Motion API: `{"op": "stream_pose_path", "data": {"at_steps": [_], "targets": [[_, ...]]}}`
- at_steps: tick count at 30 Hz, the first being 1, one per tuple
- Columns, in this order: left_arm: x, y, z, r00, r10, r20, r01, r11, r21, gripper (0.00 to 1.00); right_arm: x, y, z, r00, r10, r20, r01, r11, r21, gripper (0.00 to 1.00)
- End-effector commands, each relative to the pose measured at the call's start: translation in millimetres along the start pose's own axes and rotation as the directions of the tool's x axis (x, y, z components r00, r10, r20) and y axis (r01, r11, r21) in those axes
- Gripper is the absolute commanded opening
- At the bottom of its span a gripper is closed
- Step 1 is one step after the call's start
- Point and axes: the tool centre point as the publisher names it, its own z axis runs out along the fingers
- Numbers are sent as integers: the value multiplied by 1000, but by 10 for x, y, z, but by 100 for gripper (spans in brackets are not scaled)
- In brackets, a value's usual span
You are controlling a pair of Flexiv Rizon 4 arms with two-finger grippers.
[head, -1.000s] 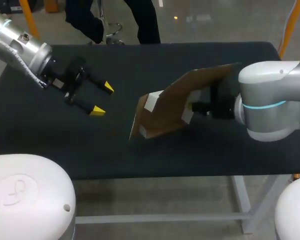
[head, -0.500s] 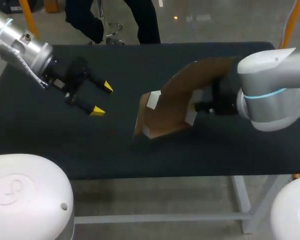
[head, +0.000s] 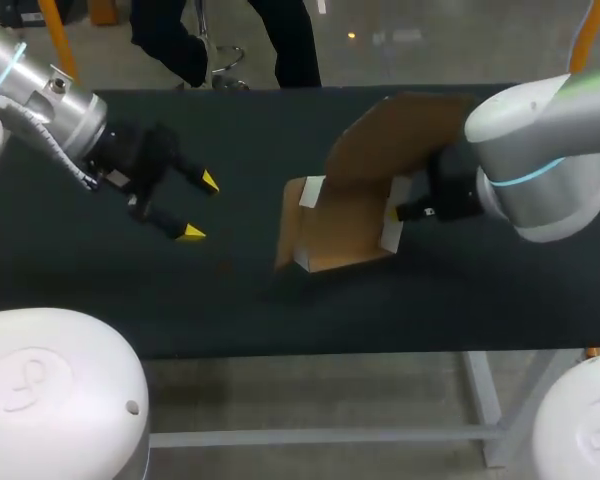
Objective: Assemble the packaging by folding the flat box into shape, placing the metal phone stand inside, and closing the box properly
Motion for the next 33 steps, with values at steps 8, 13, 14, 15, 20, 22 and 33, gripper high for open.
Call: {"op": "stream_pose_path", "data": {"at_steps": [8, 13, 14, 15, 20, 22, 33], "targets": [[22, -37, -7, 1000, -13, 16, 14, 999, -34, 100, 21, -9, -18, 999, 30, 39, -41, 948, 316, 0], [22, -37, -7, 1000, -13, 16, 14, 999, -34, 100, 21, -9, -18, 999, 30, 39, -41, 948, 316, 0], [22, -37, -7, 1000, -13, 16, 14, 999, -34, 100, 21, -9, -18, 999, 30, 39, -41, 948, 316, 0], [22, -37, -7, 1000, -13, 16, 14, 999, -34, 100, 21, -9, -18, 999, 30, 39, -41, 948, 316, 0], [20, -18, 0, 1000, -11, 15, 12, 999, -39, 100, 41, -26, -4, 997, 43, 64, -62, 942, 330, 0], [21, 21, 7, 1000, -14, 20, 16, 998, -60, 100, 73, -56, 8, 990, 73, 122, -112, 927, 357, 0], [-18, 154, 39, 999, -5, 42, 9, 994, -111, 100, 216, -179, -70, 951, 85, 297, -213, 878, 430, 0]]}}
